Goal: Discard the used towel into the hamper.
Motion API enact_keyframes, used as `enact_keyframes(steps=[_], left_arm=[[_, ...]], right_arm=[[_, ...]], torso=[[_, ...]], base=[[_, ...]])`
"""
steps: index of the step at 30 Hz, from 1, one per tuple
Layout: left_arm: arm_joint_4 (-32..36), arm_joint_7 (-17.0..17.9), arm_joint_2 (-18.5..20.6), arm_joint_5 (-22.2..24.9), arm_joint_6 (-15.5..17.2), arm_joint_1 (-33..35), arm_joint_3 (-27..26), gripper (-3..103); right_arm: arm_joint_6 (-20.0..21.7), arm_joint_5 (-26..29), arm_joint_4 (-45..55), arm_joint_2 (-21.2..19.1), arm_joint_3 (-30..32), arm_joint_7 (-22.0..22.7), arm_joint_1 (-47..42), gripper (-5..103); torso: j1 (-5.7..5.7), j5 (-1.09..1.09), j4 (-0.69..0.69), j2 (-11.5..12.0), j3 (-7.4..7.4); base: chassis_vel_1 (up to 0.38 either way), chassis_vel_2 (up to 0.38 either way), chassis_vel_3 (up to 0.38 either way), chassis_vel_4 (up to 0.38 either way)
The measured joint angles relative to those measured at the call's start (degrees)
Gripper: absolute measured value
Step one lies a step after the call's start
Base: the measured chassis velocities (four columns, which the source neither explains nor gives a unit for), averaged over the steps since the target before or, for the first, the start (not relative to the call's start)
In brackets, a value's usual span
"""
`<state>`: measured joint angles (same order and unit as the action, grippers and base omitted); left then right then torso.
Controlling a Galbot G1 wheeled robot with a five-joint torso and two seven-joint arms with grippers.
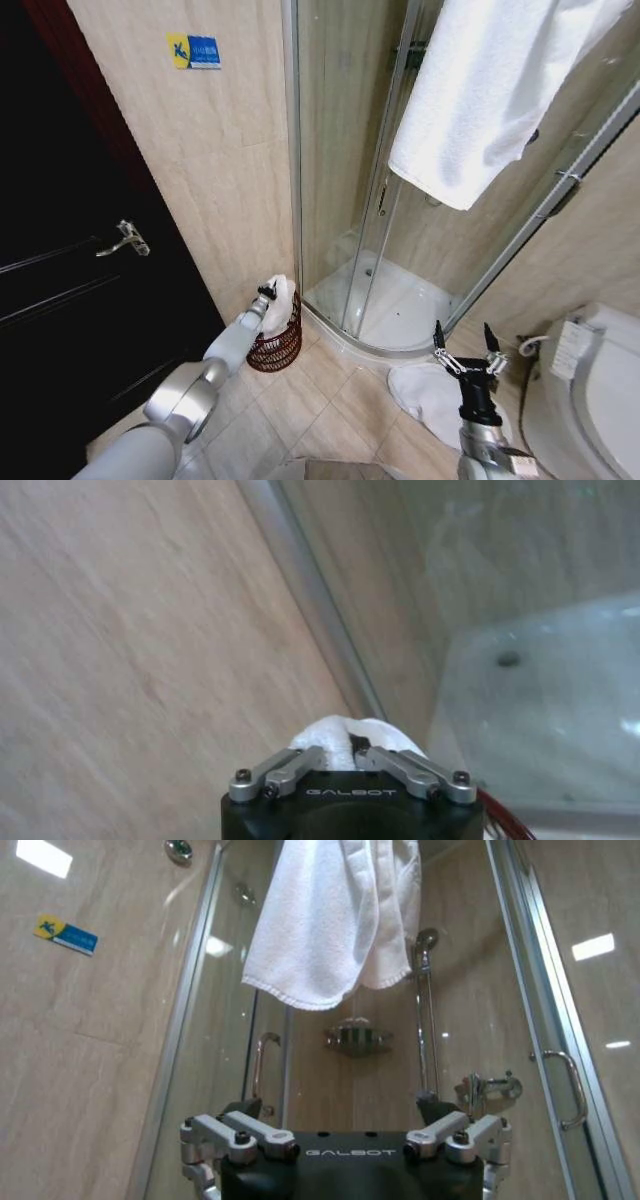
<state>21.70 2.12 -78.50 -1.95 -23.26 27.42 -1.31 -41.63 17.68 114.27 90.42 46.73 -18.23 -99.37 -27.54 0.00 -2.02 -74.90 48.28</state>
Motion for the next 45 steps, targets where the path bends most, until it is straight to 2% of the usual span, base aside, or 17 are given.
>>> enact_keyframes(steps=[1,5,10,11,13,15,17,20,22,23,24,26,29,31,33,42,45], left_arm=[[-0.36,-0.13,-0.3,-0.93,0.13,0.33,-0.51,12],[-0.93,-0.67,-0.69,-1.78,0.26,0.56,-1.27,17],[-1.12,-1.95,-0.88,-2.38,1.12,0.82,-1.55,44],[-1.12,-1.95,-0.88,-2.38,1.12,0.82,-1.55,44],[-0.95,-1.7,-0.65,-3.82,2.19,1.32,-1.47,55],[-0.78,-1.4,-0.49,-4.39,2.59,1.61,-1.4,55],[0.43,-1.51,0.48,-5.46,3.74,2.97,-0.52,66],[0.92,-2.04,1.09,-6.91,4.35,3.73,0.0,72],[1.34,-3.84,2.12,-9.23,5.29,4.69,1.1,82],[1.34,-3.84,2.12,-9.23,5.29,4.69,1.1,82],[1.41,-6.6,3.07,-10.51,5.27,5.26,1.8,92],[1.54,-9.6,3.87,-11.07,4.94,5.7,2.02,97],[1.61,-12.31,4.3,-11.08,4.73,5.95,2.03,100],[1.28,-17.91,4.76,-11.27,3.12,6.06,2.08,100],[0.8,-18.61,4.86,-11.34,2.62,6.05,2.09,100],[-0.32,-15.33,4.24,-11.25,1.34,5.41,1.61,100],[1.69,-12.79,4.34,-8.77,1.47,6.77,0.99,100]], right_arm=[[0.0,-0.01,-0.04,0.03,0.16,-0.07,-0.01,100],[-0.01,-0.04,-0.14,0.09,0.38,-0.12,-0.06,100],[-0.02,-0.31,-0.32,0.51,0.5,-0.18,0.05,100],[-0.02,-0.31,-0.32,0.51,0.5,-0.18,0.05,100],[-0.02,-0.45,-0.48,0.71,0.45,-0.3,0.17,100],[-0.02,-0.46,-0.52,0.74,0.43,-0.32,0.17,100],[-0.02,-0.51,-0.68,0.82,0.43,-0.34,0.21,100],[-0.02,-0.52,-0.74,0.86,0.45,-0.34,0.22,100],[-0.02,-0.58,-0.79,0.96,0.45,-0.35,0.23,100],[-0.02,-0.58,-0.79,0.96,0.45,-0.35,0.23,100],[-0.02,-0.63,-0.82,1.01,0.46,-0.35,0.23,100],[-0.02,-0.64,-0.87,1.14,0.5,-0.35,0.21,100],[-0.02,-0.68,-0.95,1.22,0.57,-0.35,0.19,100],[-0.04,-0.85,-1.07,1.41,0.63,-0.35,0.19,100],[-0.04,-0.97,-1.19,1.55,0.65,-0.35,0.23,100],[-0.04,-1.93,-1.35,1.7,0.29,-0.35,0.69,100],[0.02,-2.11,-1.17,1.71,0.2,-0.35,0.63,100]], torso=[[0.0,0.0,0.01,0.0,0.0],[0.0,0.0,0.02,0.0,0.0],[0.0,0.0,0.02,0.0,0.0],[0.0,0.0,0.02,0.0,0.0],[0.0,0.0,0.03,0.0,-0.01],[0.0,0.0,0.03,0.0,0.0],[0.0,0.01,0.02,0.0,-0.01],[0.0,0.0,0.02,0.0,-0.01],[0.0,0.0,0.01,0.0,-0.01],[0.0,0.0,0.01,0.0,-0.01],[0.0,0.0,0.01,0.0,-0.01],[0.0,0.0,0.01,0.0,-0.01],[0.0,0.0,0.01,0.0,-0.01],[0.0,0.0,0.02,0.0,-0.01],[0.0,0.0,0.02,0.0,-0.01],[0.0,0.0,0.02,0.0,-0.01],[0.0,0.01,0.03,0.0,-0.01]], base=[[0.0,0.0,0.0,0.0],[0.0,0.0,0.0,0.0],[0.0,0.0,0.0,0.0],[0.0,0.0,0.0,0.0],[0.0,0.0,0.0,0.0],[0.0,0.0,0.0,0.0],[0.0,0.0,0.0,0.0],[0.0,0.0,0.0,0.0],[0.0,0.0,0.0,0.0],[0.0,0.0,0.0,0.0],[0.0,0.0,0.0,0.0],[0.0,0.0,0.0,0.0],[0.0,0.0,0.0,0.0],[0.0,0.0,0.0,0.0],[0.0,0.0,0.0,0.0],[0.0,0.0,0.0,0.0],[0.0,0.0,0.0,0.0]])
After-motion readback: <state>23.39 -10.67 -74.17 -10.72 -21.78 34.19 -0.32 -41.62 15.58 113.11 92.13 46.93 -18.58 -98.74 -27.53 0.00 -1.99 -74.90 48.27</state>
